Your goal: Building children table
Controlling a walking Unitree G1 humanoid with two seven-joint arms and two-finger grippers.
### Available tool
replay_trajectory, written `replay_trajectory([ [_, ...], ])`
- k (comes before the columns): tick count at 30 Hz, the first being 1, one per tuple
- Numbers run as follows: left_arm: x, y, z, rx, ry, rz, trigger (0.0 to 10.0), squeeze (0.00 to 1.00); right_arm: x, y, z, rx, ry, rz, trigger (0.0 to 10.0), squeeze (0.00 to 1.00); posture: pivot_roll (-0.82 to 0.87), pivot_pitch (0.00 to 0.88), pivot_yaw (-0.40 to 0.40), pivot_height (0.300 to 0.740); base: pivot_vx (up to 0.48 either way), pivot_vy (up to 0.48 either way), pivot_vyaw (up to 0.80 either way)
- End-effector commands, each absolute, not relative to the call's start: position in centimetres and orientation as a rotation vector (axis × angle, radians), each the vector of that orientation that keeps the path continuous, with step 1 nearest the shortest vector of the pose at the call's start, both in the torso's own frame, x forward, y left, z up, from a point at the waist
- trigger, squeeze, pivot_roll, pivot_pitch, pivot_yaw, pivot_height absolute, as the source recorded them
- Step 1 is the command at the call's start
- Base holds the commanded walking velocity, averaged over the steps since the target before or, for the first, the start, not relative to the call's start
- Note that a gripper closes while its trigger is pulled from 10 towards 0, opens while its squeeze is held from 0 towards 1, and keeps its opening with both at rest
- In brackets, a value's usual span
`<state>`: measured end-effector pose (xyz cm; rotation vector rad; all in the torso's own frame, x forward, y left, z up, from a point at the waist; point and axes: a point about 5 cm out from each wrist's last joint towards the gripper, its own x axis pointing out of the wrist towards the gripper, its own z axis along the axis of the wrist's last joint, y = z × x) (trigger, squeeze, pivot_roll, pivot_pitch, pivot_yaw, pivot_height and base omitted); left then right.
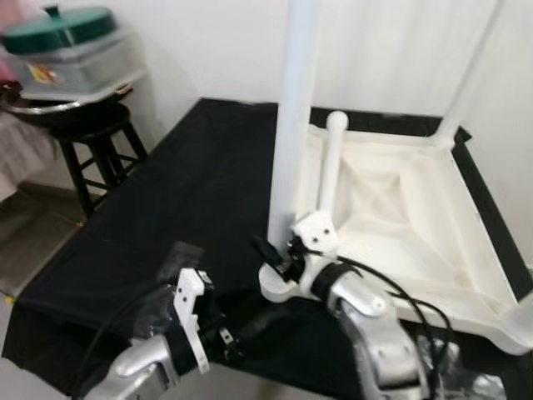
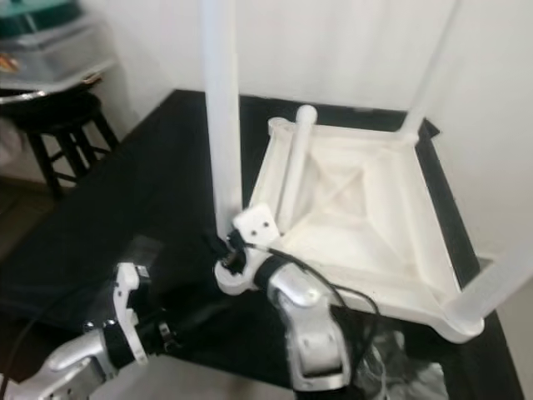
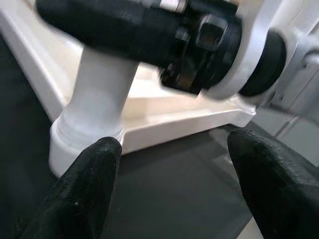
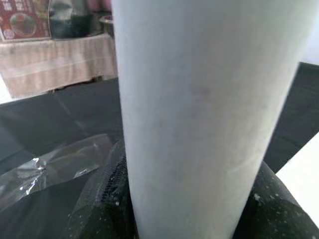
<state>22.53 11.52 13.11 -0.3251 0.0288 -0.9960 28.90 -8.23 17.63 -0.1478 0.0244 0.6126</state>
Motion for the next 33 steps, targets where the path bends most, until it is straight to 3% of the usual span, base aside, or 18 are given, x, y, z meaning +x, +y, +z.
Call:
replay_trajectory([
  [1,22.7,11.8,12.8,-0.316,0.049,-1.005,10.0,0.00,29.0,-9.5,13.2,-0.169,0.258,0.586,0.0,0.00,0.01,0.132,0.012,0.740,0.000,0.000,0.00],
  [2,22.7,11.8,12.8,-0.316,0.049,-1.005,10.0,0.00,29.0,-9.5,13.2,-0.169,0.258,0.586,0.0,0.00,0.01,0.132,0.012,0.740,0.000,0.000,0.00],
  [3,22.8,11.8,12.8,-0.316,0.049,-1.004,10.0,0.00,29.0,-9.0,12.4,-0.166,0.309,0.637,3.9,0.00,-0.01,0.114,0.018,0.740,0.000,0.000,0.00],
  [5,22.8,11.8,12.8,-0.316,0.049,-1.004,10.0,0.00,29.0,-9.0,12.4,-0.166,0.309,0.637,3.9,0.00,-0.01,0.114,0.018,0.740,0.000,0.000,0.00],
  [6,23.0,11.8,12.8,-0.319,0.043,-0.991,10.0,0.00,28.9,-8.8,12.4,-0.156,0.325,0.697,10.0,0.00,0.00,0.111,0.013,0.740,0.000,0.000,0.00],
  [7,23.1,11.9,12.8,-0.320,0.038,-0.978,10.0,0.00,29.1,-8.8,13.2,-0.138,0.311,0.805,10.0,1.00,0.01,0.110,0.007,0.740,0.000,0.000,0.00],
  [12,23.2,11.9,12.8,-0.322,0.033,-0.966,10.0,0.00,29.3,-8.8,15.4,-0.152,0.236,0.943,10.0,1.00,0.01,0.105,0.009,0.740,0.000,0.000,0.00],
  [14,23.2,11.8,12.8,-0.324,0.033,-0.973,10.0,0.00,30.5,-9.7,17.9,-0.264,0.131,1.048,10.0,1.00,0.01,0.104,0.003,0.740,0.000,0.000,0.00],
  [15,23.2,11.7,12.8,-0.325,0.032,-0.977,10.0,0.00,31.1,-10.2,18.7,-0.318,0.107,1.090,10.0,0.00,0.01,0.104,0.003,0.740,0.000,0.000,0.00],
  [19,23.1,11.5,12.8,-0.328,0.030,-0.982,10.0,0.00,32.8,-11.3,20.2,-0.397,0.101,1.251,10.0,0.00,0.02,0.112,-0.008,0.740,0.000,0.000,0.00],
  [24,22.8,11.4,12.8,-0.331,0.028,-0.982,10.0,0.00,34.1,-11.3,21.1,-0.394,0.118,1.333,10.0,0.00,0.04,0.118,-0.016,0.740,0.000,0.000,0.00],
  [25,22.7,11.3,12.8,-0.332,0.028,-0.982,10.0,0.00,34.4,-11.3,21.3,-0.386,0.122,1.353,9.5,0.00,0.04,0.120,-0.017,0.740,0.000,0.000,0.00],
  [27,22.7,11.3,12.8,-0.332,0.028,-0.982,10.0,0.00,34.4,-11.3,21.3,-0.386,0.122,1.353,9.5,0.00,0.04,0.120,-0.017,0.740,0.000,0.000,0.00],
  [28,22.6,11.3,12.8,-0.333,0.027,-0.982,10.0,0.00,34.7,-11.2,21.5,-0.374,0.129,1.372,7.8,0.00,0.04,0.121,-0.021,0.740,0.000,0.000,0.00],
  [29,22.5,11.2,12.8,-0.334,0.027,-0.983,10.0,0.00,35.0,-11.0,21.8,-0.340,0.137,1.421,0.0,0.00,0.05,0.126,-0.024,0.740,0.000,0.000,0.00],
  [33,22.3,11.1,12.8,-0.336,0.027,-0.985,10.0,0.00,35.3,-10.9,22.1,-0.297,0.147,1.479,0.0,0.00,0.06,0.126,-0.027,0.740,0.000,0.000,0.00],
])
